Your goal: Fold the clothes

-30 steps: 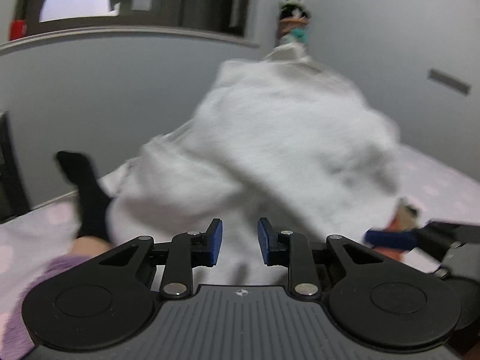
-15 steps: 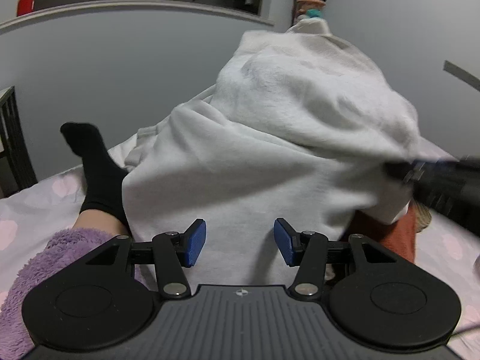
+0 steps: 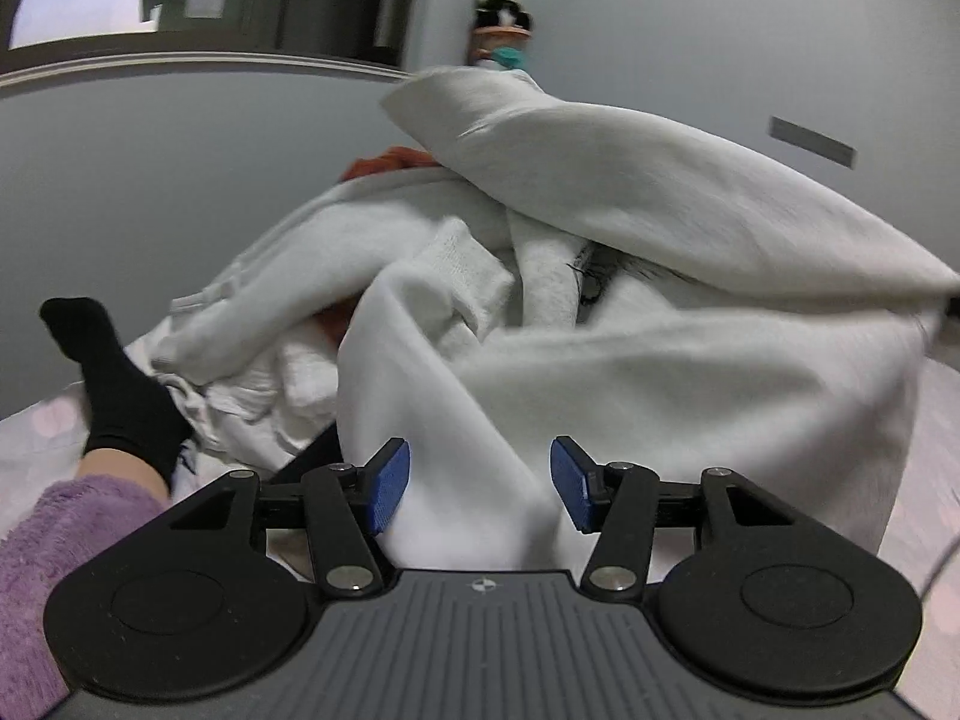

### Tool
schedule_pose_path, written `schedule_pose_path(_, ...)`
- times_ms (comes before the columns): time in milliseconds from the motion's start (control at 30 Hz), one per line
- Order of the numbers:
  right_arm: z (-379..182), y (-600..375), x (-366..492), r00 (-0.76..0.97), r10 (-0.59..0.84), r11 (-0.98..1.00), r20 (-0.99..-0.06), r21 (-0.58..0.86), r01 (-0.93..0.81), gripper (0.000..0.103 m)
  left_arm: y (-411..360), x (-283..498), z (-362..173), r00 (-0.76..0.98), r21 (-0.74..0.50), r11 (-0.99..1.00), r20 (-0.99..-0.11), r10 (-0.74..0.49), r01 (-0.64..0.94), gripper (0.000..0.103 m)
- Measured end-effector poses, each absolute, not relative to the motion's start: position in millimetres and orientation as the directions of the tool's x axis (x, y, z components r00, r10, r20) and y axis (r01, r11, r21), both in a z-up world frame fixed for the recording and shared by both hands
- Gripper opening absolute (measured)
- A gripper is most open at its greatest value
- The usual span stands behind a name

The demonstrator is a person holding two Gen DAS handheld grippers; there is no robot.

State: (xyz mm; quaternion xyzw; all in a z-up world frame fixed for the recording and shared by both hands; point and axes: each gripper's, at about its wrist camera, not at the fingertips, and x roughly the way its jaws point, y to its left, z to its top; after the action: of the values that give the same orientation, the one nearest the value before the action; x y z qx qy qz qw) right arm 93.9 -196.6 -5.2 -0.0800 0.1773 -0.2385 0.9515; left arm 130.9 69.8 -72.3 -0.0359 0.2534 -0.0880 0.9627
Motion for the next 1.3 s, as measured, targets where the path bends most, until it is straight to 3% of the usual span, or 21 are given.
schedule_pose_path(267,-69,-260,4,0.590,-0.606,0.779,-0.533,-0.250,0.575,0.012,36,110,-89,0.797,-0.071,0.968,-0.555,-0.238,0.240,0.050)
schedule_pose_path(467,-88,-250,-8,0.575,-0.559,0.818,-0.598,-0.285,0.499,0.014,19,107,-98,0.747,-0.044,0.958,-0.617,-0.248,0.282,0.050)
schedule_pose_path(567,-82,-253,-16,0.596,-0.541,0.828,-0.594,-0.250,0.502,0.021,13,103,-103,0.723,-0.038,0.956,-0.646,-0.245,0.289,0.053)
schedule_pose_path(633,-76,-254,-22,0.620,-0.527,0.838,-0.582,-0.235,0.492,0.039,14,102,-105,0.720,-0.039,0.962,-0.655,-0.228,0.269,0.057)
schedule_pose_path(767,-67,-245,-43,0.650,-0.508,0.852,-0.565,-0.218,0.476,0.044,21,102,-104,0.723,-0.069,0.976,-0.662,-0.199,0.206,0.065)
schedule_pose_path(900,-58,-250,-40,0.671,-0.495,0.854,-0.552,-0.166,0.493,0.059,28,106,-105,0.720,-0.102,0.981,-0.667,-0.190,0.165,0.067)
schedule_pose_path(1267,-59,-266,0,0.709,-0.424,0.887,-0.564,-0.100,0.451,0.069,45,132,-111,0.721,-0.189,0.981,-0.674,-0.161,0.043,0.068)
schedule_pose_path(1300,-61,-266,5,0.709,-0.414,0.892,-0.571,-0.098,0.441,0.069,47,136,-112,0.714,-0.202,0.979,-0.679,-0.169,0.040,0.063)
